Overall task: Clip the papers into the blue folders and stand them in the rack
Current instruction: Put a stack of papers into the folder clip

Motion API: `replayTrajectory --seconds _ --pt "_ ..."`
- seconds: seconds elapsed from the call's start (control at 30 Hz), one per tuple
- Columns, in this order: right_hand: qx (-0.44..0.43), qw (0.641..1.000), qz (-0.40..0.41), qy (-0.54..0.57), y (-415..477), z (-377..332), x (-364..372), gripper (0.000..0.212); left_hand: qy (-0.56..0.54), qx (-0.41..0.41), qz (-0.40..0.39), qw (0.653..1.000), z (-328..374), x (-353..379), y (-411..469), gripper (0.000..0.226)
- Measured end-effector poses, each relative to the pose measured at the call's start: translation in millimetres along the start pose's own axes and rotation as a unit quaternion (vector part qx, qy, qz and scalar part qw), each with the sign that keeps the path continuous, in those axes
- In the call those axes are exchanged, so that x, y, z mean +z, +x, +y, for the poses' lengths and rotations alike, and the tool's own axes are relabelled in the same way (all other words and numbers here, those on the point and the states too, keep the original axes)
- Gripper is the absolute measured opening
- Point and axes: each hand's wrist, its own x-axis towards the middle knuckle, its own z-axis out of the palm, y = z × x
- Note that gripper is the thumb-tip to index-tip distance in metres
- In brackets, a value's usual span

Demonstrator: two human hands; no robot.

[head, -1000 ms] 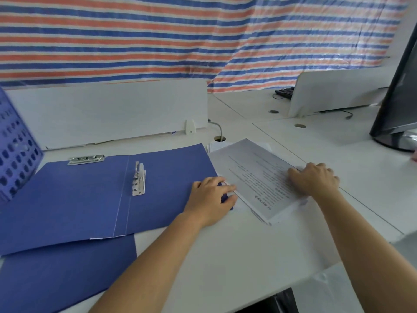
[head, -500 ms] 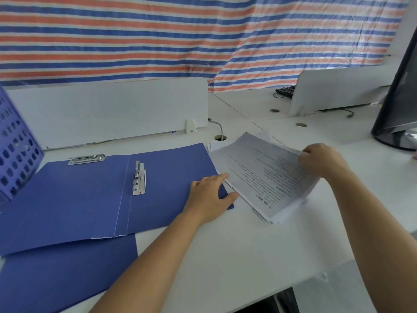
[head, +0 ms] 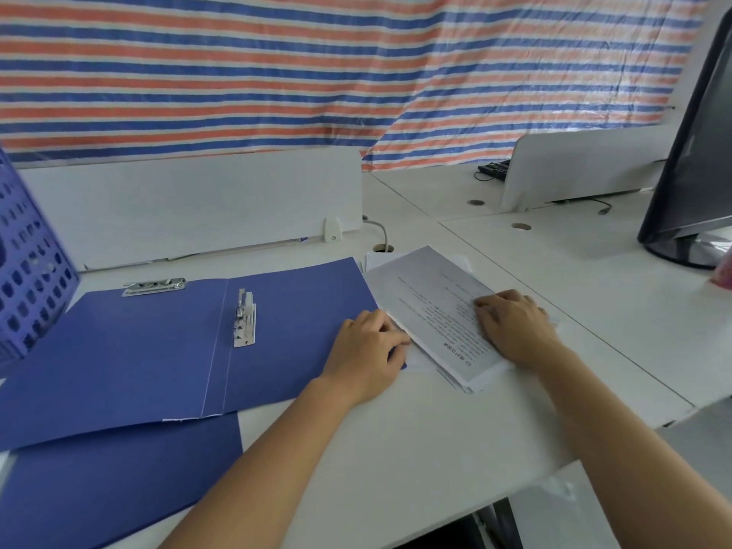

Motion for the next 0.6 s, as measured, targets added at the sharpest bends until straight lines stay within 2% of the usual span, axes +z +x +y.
replayTrajectory --seconds 0.07,0.17,0.23,0.3,0.33,0.4,0.43,0.5,0.6 --pt "0.002 1.000 0.020 0.008 -2 2 8 0.039 0.024 -0.009 -0.035 0.999 10 -3 1 0.028" --pt "0.002 1.000 0.020 0.009 -2 4 10 0.039 -0.056 -0.119 -0.161 0.978 24 -10 12 0.020" --pt "0.001 1.000 0.024 0.014 0 5 10 0.039 -0.128 -0.172 -0.194 0.957 30 -13 23 0.020" --pt "0.003 0.999 0.028 0.018 0 5 11 0.038 -0.271 -0.240 -0.160 0.918 33 -14 30 0.024" --pt "0.004 0.999 0.029 0.022 -1 5 11 0.038 -0.369 -0.285 -0.136 0.874 35 -15 34 0.028" --pt "0.006 0.999 0.030 0.027 -1 5 10 0.038 -0.540 -0.345 -0.099 0.761 37 -15 42 0.033" --pt "0.007 0.999 0.029 0.029 -1 5 9 0.037 -0.586 -0.353 -0.077 0.726 36 -11 47 0.030" --pt "0.004 0.999 0.025 0.028 -1 5 8 0.038 -0.609 -0.377 -0.018 0.698 34 0 56 0.023" --pt "0.004 1.000 0.022 0.019 -2 6 6 0.039 -0.587 -0.409 0.035 0.697 33 15 64 0.032"
